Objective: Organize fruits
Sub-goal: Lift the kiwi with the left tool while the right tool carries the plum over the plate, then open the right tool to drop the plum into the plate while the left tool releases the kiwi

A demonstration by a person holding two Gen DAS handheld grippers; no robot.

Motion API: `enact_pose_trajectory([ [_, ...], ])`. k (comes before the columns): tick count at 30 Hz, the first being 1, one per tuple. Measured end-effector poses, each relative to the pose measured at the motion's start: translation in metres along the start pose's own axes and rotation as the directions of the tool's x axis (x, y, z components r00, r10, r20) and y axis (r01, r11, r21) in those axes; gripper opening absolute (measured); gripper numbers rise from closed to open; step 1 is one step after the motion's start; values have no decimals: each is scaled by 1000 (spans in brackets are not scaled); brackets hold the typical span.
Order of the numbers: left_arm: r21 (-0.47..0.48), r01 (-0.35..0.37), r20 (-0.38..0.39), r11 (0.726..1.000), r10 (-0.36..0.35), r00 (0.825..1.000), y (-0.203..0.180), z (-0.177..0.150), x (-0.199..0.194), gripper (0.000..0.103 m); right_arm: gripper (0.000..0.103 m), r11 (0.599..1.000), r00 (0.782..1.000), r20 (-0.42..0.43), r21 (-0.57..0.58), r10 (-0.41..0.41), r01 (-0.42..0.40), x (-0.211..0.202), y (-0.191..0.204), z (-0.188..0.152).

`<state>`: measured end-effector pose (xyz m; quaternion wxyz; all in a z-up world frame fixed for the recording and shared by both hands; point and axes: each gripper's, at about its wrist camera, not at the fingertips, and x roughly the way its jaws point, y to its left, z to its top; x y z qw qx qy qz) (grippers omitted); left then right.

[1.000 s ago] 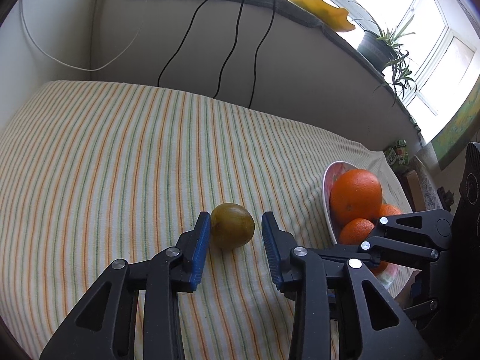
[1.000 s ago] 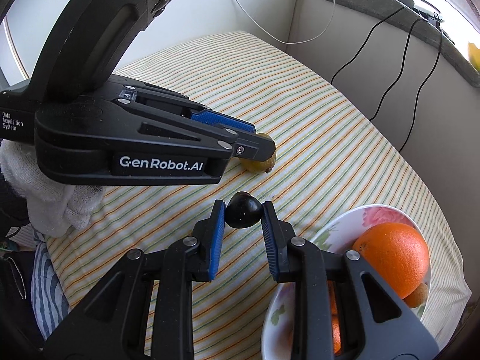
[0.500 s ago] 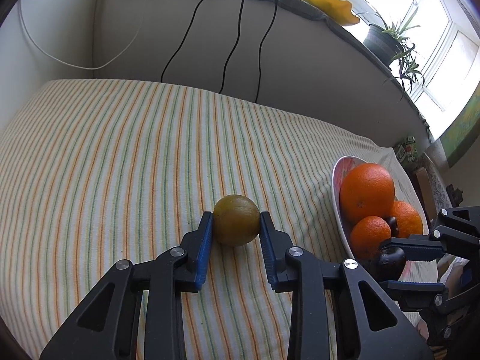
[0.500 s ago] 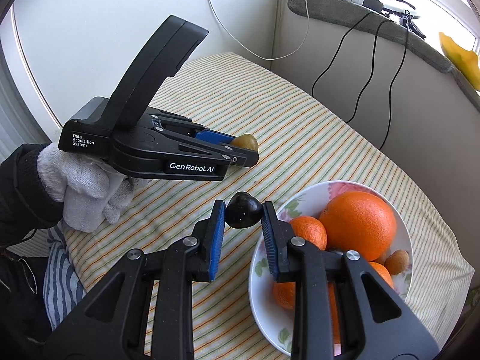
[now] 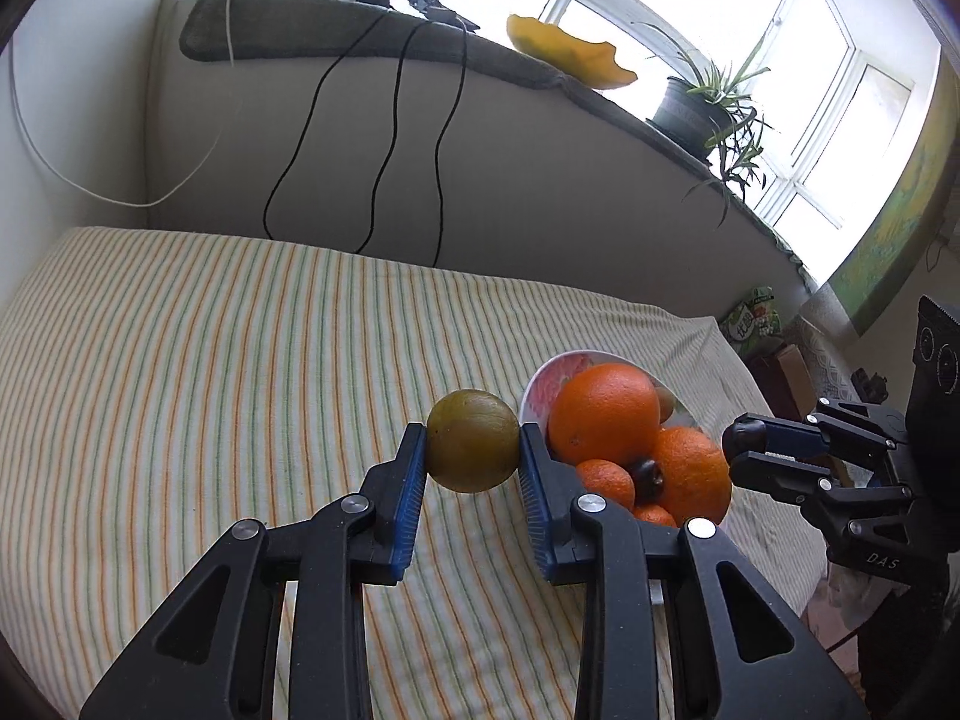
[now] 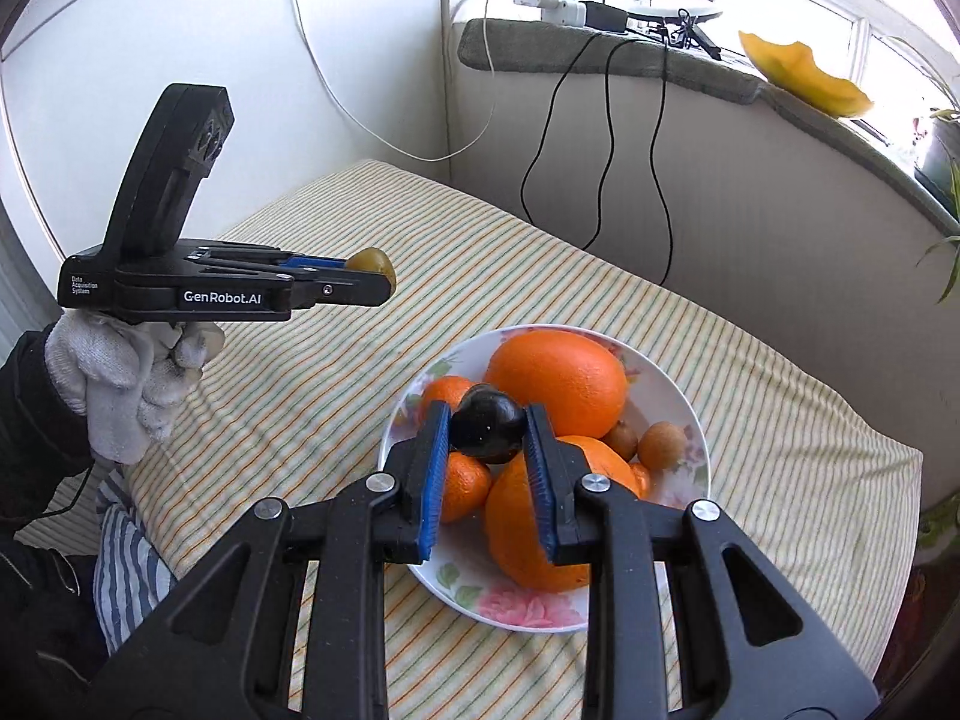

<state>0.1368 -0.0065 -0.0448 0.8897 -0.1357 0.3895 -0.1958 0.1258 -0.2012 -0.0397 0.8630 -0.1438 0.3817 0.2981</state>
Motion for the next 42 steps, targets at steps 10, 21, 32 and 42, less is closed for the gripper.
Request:
enact_pose_trajectory([
  [10, 81, 65, -14, 995, -64, 998, -52, -1, 6, 28, 26, 993, 998, 14, 103, -57, 56, -18, -51, -9],
  [21, 135, 96, -31, 986, -93, 995, -88, 9, 22, 28, 26, 984, 999, 4, 172, -46, 45, 1, -87, -7],
  [32, 166, 97, -57, 981, -89, 994, -106, 12, 38, 28, 26, 983, 999, -29, 181, 33, -27, 40, -99, 6],
  [42, 182, 100, -69, 978, -89, 994, -109, 11, 43, 29, 34, 972, 997, -20, 225, 81, -74, 53, -110, 8],
])
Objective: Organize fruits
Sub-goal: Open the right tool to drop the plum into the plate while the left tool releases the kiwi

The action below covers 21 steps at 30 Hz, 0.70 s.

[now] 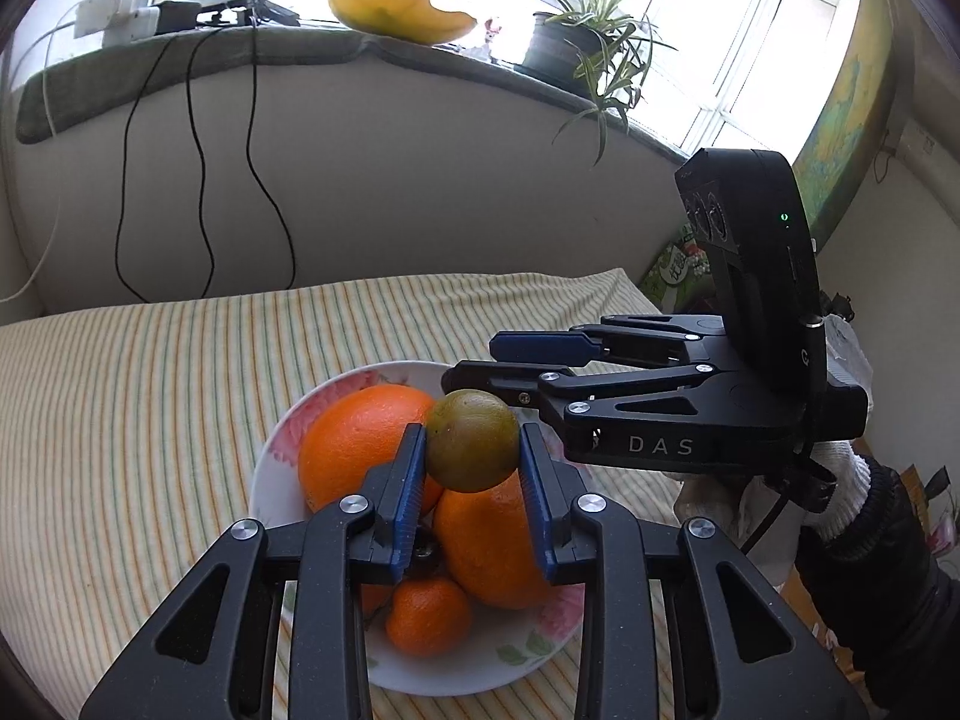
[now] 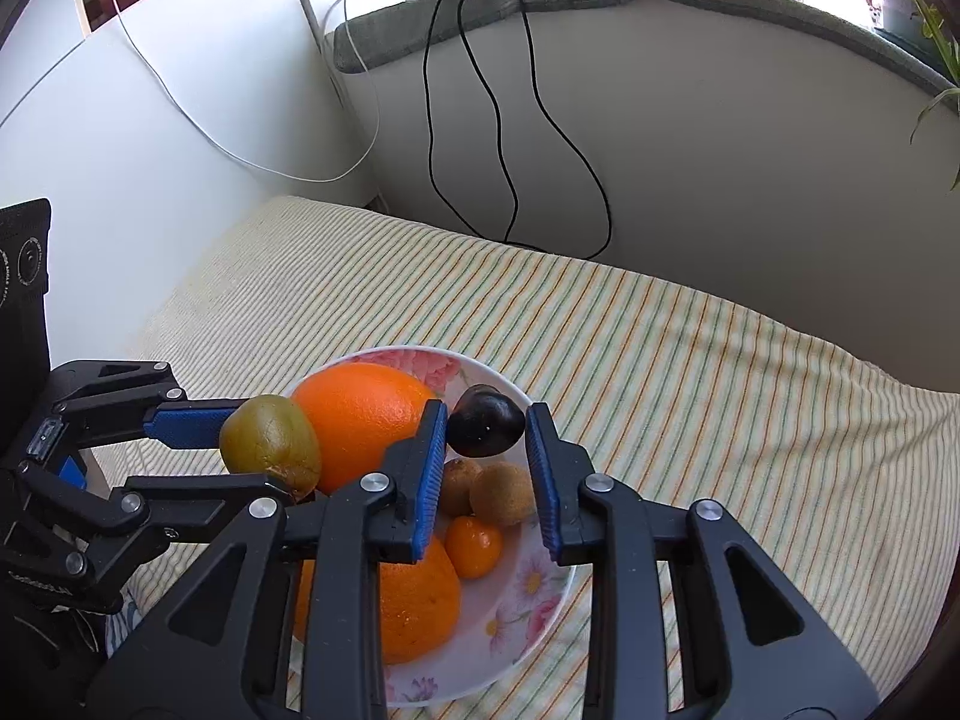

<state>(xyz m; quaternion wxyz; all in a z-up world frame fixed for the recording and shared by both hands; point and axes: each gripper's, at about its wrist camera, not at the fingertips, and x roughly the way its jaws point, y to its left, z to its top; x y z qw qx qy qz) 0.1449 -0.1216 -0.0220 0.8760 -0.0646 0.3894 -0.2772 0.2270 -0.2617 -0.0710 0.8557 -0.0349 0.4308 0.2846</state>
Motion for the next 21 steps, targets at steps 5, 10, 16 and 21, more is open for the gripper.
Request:
enact_pose_trajectory([
  [5, -3, -8, -8, 1000, 8, 1000, 0, -2, 1, 40, 57, 1000, 999, 30, 26, 16, -17, -8, -5, 0],
  [10, -4, -7, -2, 1000, 7, 1000, 0, -1, -1, 45, 57, 998, 999, 47, 62, 7, -9, -15, -11, -2],
  [16, -9, -10, -4, 1000, 10, 1000, 3, -5, -5, 45, 58, 997, 999, 47, 71, -4, 1, -22, -11, -9],
  [21, -13, -18, 3, 1000, 18, 1000, 5, -7, -11, 45, 58, 997, 998, 64, 78, -10, 5, -32, -9, -14],
])
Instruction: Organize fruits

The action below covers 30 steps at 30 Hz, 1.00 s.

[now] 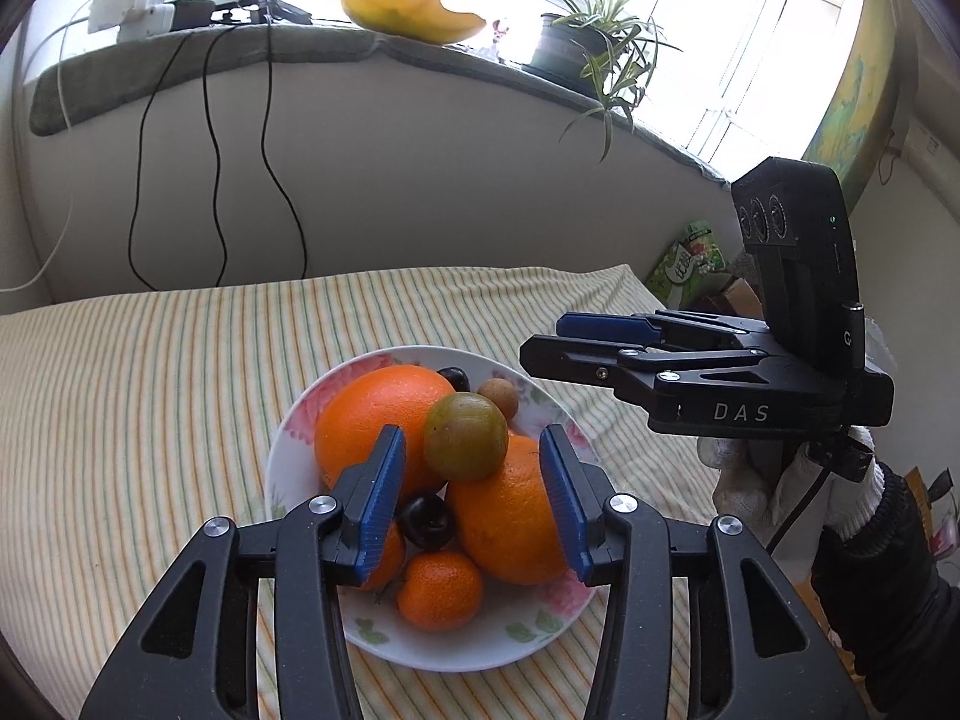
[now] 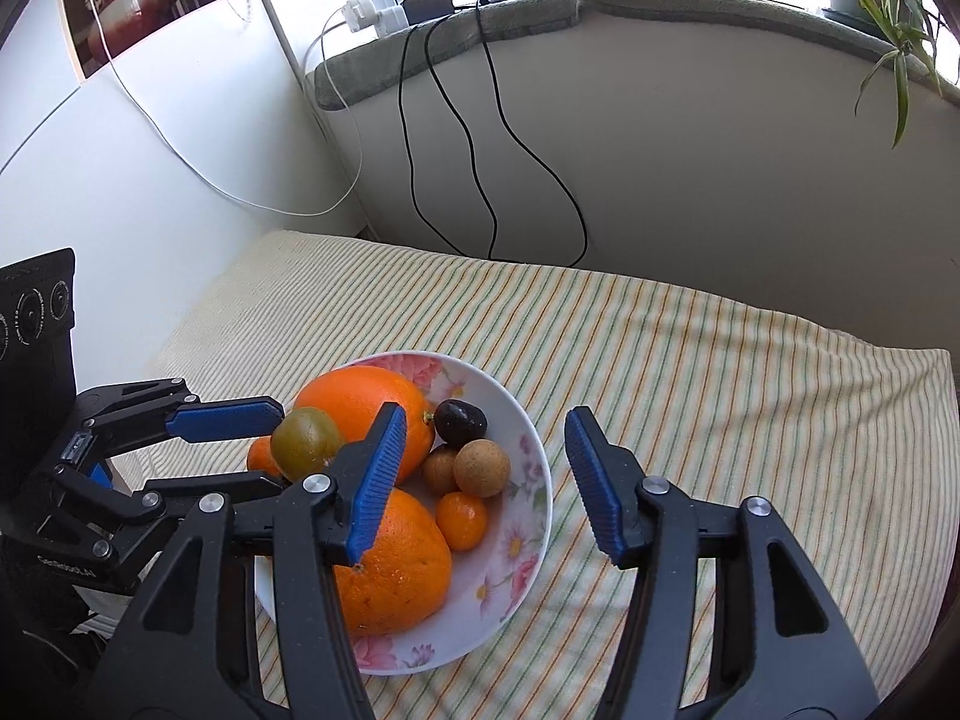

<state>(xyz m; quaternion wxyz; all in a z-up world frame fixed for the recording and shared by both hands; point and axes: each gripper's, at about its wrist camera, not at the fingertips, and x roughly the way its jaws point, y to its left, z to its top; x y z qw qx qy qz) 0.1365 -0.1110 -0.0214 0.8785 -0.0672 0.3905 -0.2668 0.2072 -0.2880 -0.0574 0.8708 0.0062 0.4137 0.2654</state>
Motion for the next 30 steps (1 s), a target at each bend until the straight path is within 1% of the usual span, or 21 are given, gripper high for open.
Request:
enact_pose_trajectory([
  [10, 16, -19, 35, 1000, 18, 999, -1, -6, -20, 45, 58, 1000, 1000, 29, 5, -12, 11, -21, 8, -10],
  [11, 18, -22, 38, 1000, 21, 999, -1, -7, -23, 46, 60, 1000, 999, 31, 3, -14, 13, -23, 10, -12],
  [12, 22, -26, 42, 999, 25, 999, -1, -8, -24, 48, 64, 1000, 999, 34, 1, -19, 19, -25, 13, -13],
  [13, 24, -29, 46, 999, 28, 999, -1, -8, -26, 49, 73, 1000, 999, 42, -4, -28, 28, -28, 15, -15],
  [16, 20, -30, 55, 999, 29, 998, -1, -9, -31, 50, 75, 999, 998, 59, -16, -35, 36, -35, 23, -18],
  [19, 19, -45, 69, 999, 44, 997, 0, -12, -37, 55, 75, 999, 997, 69, -16, -36, 37, -41, 28, -21],
  [21, 17, -55, 75, 998, 54, 996, 1, -14, -41, 60, 82, 999, 995, 80, -12, -52, 53, -44, 32, -24],
  [24, 10, -79, 83, 997, 78, 994, 2, -18, -46, 70, 84, 998, 994, 95, -11, -59, 61, -50, 36, -29],
  [28, 1, -131, 89, 991, 130, 987, 4, -23, -51, 76, 86, 996, 989, 116, -1, -92, 93, -56, 43, -37],
  [30, -6, -160, 92, 987, 160, 983, 5, -26, -53, 77, 92, 993, 985, 128, 0, -116, 117, -58, 46, -44],
])
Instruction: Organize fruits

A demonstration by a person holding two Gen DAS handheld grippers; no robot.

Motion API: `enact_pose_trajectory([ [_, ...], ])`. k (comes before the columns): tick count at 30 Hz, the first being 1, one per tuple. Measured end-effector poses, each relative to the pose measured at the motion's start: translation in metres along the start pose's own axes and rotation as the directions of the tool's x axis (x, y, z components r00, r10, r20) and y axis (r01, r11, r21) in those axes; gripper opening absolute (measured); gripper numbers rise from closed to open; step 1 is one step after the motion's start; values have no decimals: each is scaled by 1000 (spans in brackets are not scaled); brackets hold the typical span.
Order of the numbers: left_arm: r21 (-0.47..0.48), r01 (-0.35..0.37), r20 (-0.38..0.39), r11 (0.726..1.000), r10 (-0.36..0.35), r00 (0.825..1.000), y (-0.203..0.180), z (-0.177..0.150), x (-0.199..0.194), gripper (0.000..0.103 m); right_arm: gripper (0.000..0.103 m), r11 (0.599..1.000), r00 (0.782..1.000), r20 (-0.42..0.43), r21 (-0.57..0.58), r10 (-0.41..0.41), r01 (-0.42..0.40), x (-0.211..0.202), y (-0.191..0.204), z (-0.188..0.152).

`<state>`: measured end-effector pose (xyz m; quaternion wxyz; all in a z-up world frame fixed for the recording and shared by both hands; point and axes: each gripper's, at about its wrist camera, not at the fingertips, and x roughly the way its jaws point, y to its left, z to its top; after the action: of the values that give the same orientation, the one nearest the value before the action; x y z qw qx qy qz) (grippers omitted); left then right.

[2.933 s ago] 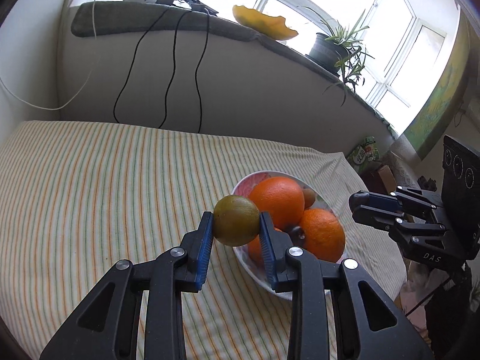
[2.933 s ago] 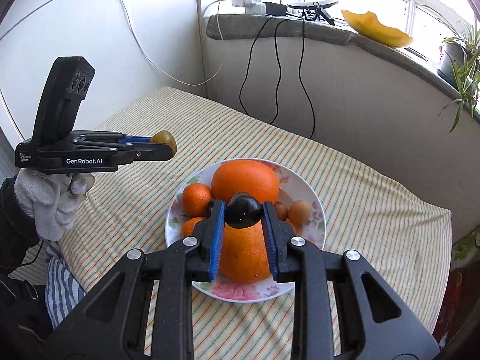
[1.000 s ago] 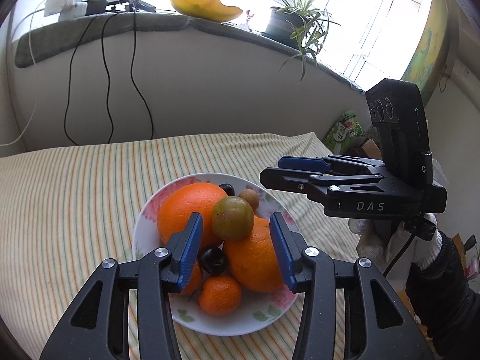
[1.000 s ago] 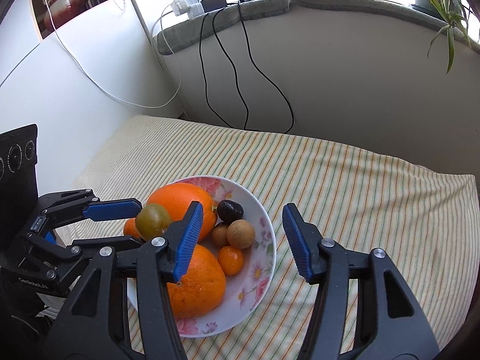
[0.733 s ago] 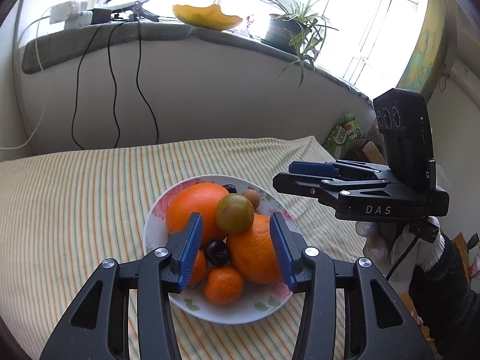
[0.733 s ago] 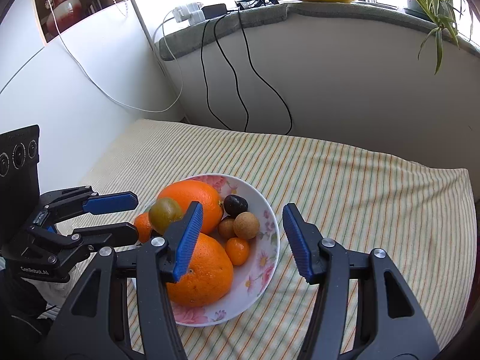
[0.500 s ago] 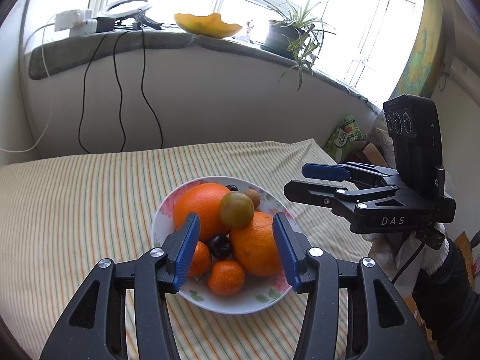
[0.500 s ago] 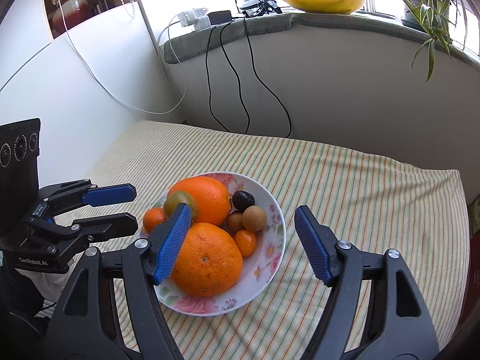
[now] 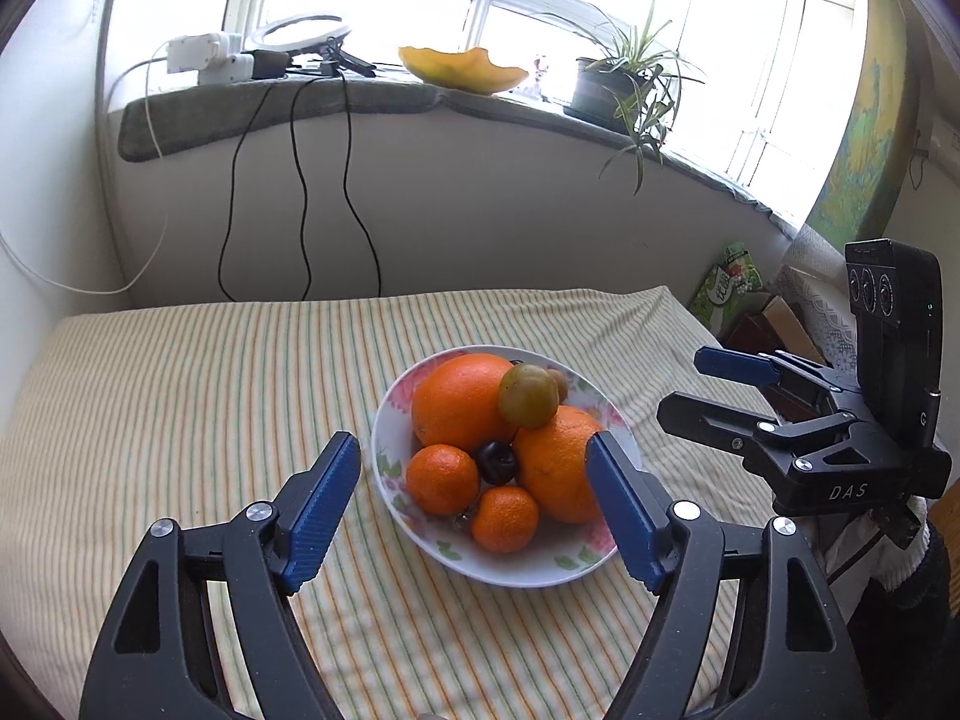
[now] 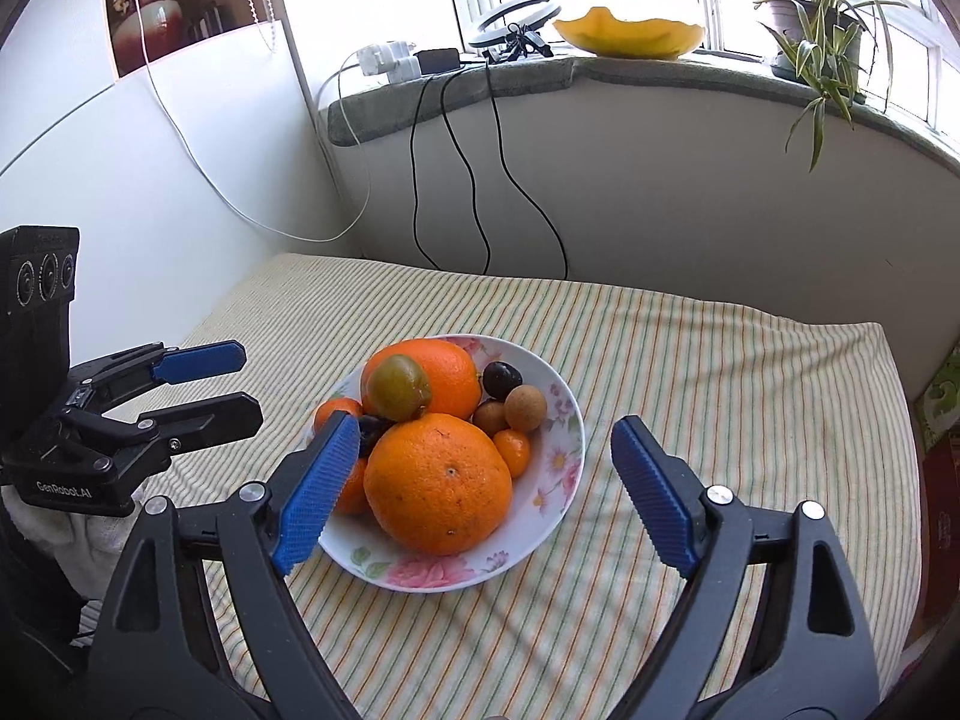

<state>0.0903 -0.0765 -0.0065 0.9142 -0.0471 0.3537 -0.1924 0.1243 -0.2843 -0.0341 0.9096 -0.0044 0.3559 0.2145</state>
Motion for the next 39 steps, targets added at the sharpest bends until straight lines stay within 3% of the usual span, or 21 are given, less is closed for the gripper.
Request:
enact_pose_trajectory([
  [14, -26, -112, 21, 993, 113, 993, 5, -21, -16, 80, 94, 996, 995, 63, 54, -81, 78, -19, 13, -32],
  [20, -27, -126, 24, 992, 127, 992, 5, -23, -18, 80, 94, 991, 993, 70, 108, -93, 85, -23, 8, -43],
  [39, -29, -115, 27, 993, 116, 993, 4, -27, -20, 80, 94, 989, 994, 61, 118, -94, 86, -22, 11, -47],
])
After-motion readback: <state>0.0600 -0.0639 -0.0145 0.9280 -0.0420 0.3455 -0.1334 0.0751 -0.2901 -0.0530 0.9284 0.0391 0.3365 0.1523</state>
